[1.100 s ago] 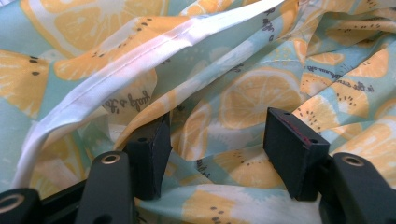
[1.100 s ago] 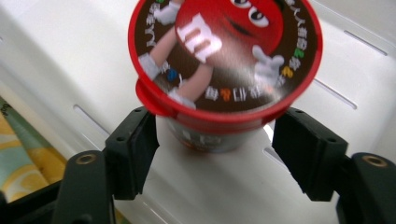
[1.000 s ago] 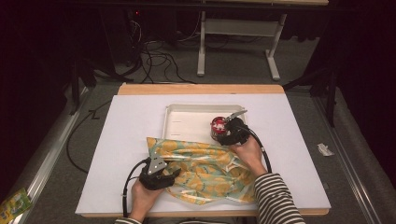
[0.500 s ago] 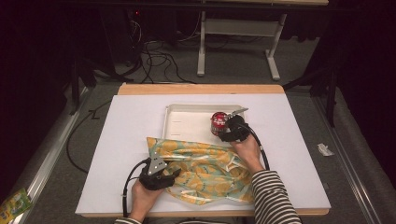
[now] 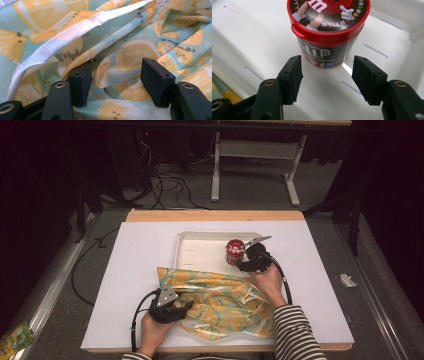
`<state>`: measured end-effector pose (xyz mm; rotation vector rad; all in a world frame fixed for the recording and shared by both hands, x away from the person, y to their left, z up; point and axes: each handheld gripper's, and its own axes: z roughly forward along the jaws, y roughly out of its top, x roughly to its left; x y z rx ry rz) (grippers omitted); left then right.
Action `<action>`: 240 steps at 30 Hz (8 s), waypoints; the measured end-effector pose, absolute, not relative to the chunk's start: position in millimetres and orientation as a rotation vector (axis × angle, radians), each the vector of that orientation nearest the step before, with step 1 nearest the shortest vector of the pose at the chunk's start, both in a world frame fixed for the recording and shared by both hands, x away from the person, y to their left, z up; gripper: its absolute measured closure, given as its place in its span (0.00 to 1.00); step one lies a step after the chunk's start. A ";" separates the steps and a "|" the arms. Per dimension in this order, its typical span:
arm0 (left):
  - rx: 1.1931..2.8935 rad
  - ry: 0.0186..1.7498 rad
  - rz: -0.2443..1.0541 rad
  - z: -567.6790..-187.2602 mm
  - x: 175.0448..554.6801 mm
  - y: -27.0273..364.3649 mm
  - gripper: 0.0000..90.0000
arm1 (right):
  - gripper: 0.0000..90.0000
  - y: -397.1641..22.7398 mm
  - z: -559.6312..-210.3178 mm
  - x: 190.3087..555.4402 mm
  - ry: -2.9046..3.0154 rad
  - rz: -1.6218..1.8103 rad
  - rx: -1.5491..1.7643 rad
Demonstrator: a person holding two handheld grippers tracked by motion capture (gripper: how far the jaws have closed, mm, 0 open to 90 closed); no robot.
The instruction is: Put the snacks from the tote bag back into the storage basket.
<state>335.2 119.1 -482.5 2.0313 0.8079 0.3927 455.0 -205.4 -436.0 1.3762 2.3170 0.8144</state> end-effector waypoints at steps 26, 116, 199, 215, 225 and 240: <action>2.016 0.778 0.370 -476.0 326.7 117.5 0.47 | 0.45 -242.3 -409.7 398.5 2.201 1.030 1.323; 1.852 0.833 0.369 -437.1 317.3 166.6 0.46 | 0.32 -328.0 -426.7 302.2 1.918 1.262 1.436; 1.789 1.165 0.480 -468.0 366.9 211.4 0.47 | 0.43 -368.1 -464.8 323.9 1.777 1.126 1.599; 1.804 1.204 0.494 -481.3 371.5 210.5 0.47 | 0.43 -369.0 -475.2 326.8 1.760 1.118 1.616; 1.824 1.207 0.501 -483.9 371.7 208.4 0.46 | 0.42 -364.7 -476.3 324.8 1.773 1.090 1.574; 1.846 1.193 0.500 -484.5 369.6 205.9 0.46 | 0.40 -364.7 -476.8 322.7 1.748 1.089 1.571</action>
